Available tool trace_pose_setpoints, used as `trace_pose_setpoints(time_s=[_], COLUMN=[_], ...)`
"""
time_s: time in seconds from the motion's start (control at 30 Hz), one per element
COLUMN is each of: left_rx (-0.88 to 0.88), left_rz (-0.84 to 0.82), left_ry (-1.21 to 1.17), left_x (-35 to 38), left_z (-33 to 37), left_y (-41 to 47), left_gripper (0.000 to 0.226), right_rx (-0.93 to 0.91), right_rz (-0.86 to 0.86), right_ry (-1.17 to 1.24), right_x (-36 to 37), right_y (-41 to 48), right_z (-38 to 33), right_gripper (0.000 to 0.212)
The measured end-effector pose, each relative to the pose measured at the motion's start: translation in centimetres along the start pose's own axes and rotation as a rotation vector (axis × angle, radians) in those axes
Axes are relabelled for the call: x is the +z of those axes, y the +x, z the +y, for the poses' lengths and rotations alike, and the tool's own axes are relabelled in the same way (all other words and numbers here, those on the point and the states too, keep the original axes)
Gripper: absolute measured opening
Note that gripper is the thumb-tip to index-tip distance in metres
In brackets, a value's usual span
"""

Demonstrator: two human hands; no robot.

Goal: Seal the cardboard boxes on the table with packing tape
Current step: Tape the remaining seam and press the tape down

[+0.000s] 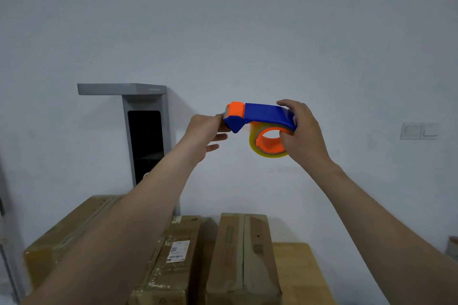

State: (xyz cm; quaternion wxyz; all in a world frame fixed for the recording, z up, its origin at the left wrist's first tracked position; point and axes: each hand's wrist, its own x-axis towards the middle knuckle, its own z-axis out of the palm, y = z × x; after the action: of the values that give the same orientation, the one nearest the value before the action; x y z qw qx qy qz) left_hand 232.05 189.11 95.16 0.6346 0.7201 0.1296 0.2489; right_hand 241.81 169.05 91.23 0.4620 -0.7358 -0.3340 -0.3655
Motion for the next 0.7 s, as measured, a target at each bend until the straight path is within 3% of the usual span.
trace_pose_setpoints(time_s=[0.37, 0.7], left_rx=[0.084, -0.016], left_rz=[-0.015, -0.017], left_ry=[0.156, 0.250], left_x=[1.1, -2.8], left_z=[-2.4, -8.6], left_y=[1.8, 3.3], left_gripper=[0.026, 0.026], right_rx=[-0.109, -0.047], right_rz=[-0.052, -0.038], right_ry=[-0.215, -0.250], right_x=[-1.2, -3.0], right_y=[-1.4, -6.8], right_z=[3.1, 9.0], right_gripper=[0.069, 0.067])
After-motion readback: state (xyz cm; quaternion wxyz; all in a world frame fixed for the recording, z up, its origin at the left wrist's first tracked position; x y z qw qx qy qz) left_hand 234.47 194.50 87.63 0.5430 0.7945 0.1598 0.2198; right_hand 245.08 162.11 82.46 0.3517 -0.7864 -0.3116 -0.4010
